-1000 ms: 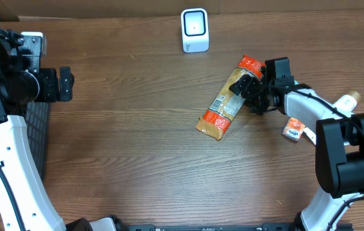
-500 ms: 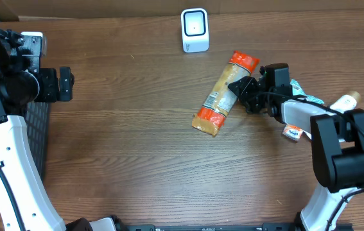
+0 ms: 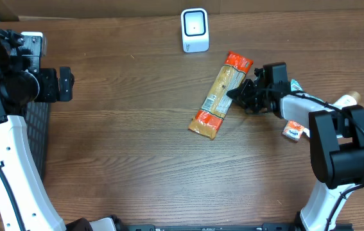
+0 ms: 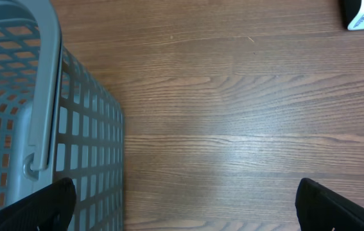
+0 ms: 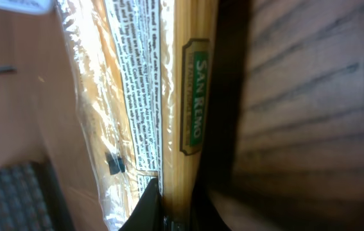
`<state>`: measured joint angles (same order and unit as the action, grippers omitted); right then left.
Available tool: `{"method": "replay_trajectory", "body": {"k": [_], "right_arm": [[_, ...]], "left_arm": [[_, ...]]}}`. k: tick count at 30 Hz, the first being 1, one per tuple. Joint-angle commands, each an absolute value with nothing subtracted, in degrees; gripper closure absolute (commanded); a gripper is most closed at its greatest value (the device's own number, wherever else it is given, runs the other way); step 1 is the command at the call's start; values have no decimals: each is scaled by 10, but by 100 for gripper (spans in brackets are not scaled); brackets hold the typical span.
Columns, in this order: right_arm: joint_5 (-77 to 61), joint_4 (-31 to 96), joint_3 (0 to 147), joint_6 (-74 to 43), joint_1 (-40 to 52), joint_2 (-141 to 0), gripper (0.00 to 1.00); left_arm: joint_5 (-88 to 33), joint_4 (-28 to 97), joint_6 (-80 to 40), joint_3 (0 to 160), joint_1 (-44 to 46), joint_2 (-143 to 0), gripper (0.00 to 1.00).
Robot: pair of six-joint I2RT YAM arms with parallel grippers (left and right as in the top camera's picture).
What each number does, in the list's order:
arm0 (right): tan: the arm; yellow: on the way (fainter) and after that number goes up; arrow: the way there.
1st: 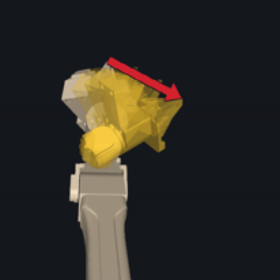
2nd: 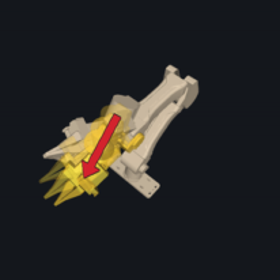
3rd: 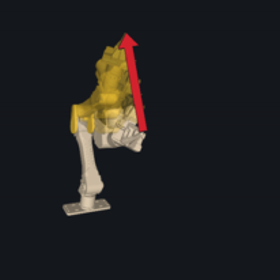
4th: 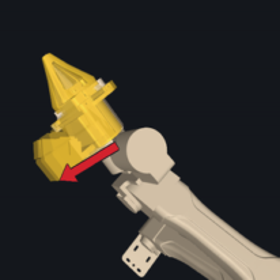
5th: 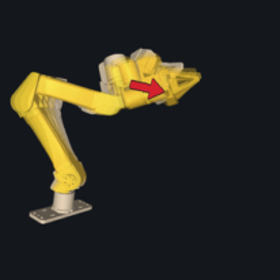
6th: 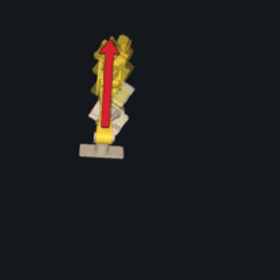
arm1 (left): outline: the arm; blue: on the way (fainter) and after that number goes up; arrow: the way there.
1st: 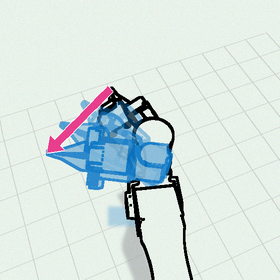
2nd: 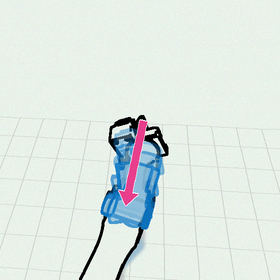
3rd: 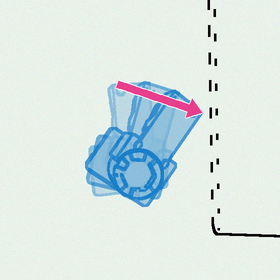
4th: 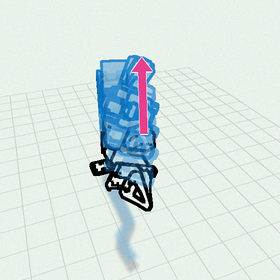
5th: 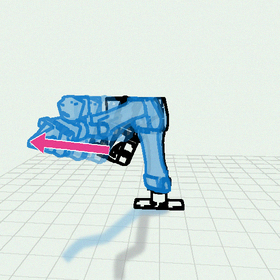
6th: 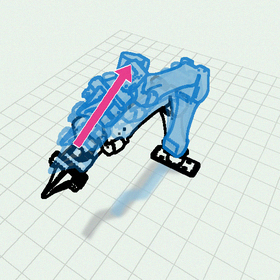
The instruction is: Scan the item barcode
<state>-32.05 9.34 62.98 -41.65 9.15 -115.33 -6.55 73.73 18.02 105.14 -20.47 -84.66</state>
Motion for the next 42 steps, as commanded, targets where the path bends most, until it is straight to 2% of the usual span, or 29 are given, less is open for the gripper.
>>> {"method": "replay_trajectory", "body": {"k": [1,5,9,14,20,25,27,30,32,35,37,42], "right_arm": [[-321,190,670,-338,100,-1139,96],[-295,386,765,-257,110,-1112,96],[-179,585,871,-190,150,-1110,96],[-30,658,890,-179,241,-1112,96],[6,656,888,-182,302,-1127,94],[1,666,888,-159,294,-1131,67],[-1,668,888,-142,288,-1131,46],[-16,666,884,-108,274,-1131,26],[-49,663,882,-71,259,-1134,18],[-103,656,876,-16,233,-1143,14],[-188,631,861,60,201,-1158,12],[-272,596,843,123,168,-1192,12]], "left_arm": [[-62,736,187,1051,-206,-850,0],[-62,736,187,1051,-206,-850,0],[-62,736,187,1051,-206,-850,0],[-62,736,187,1051,-206,-850,0],[-62,736,187,1051,-206,-850,0],[-62,736,187,1051,-206,-850,0],[-62,736,187,1051,-206,-850,0],[-62,736,187,1051,-206,-850,0],[-62,736,187,1051,-206,-850,0],[-62,736,187,1051,-206,-850,0],[-62,736,187,1051,-206,-850,0],[-62,736,187,1051,-206,-850,0]]}}
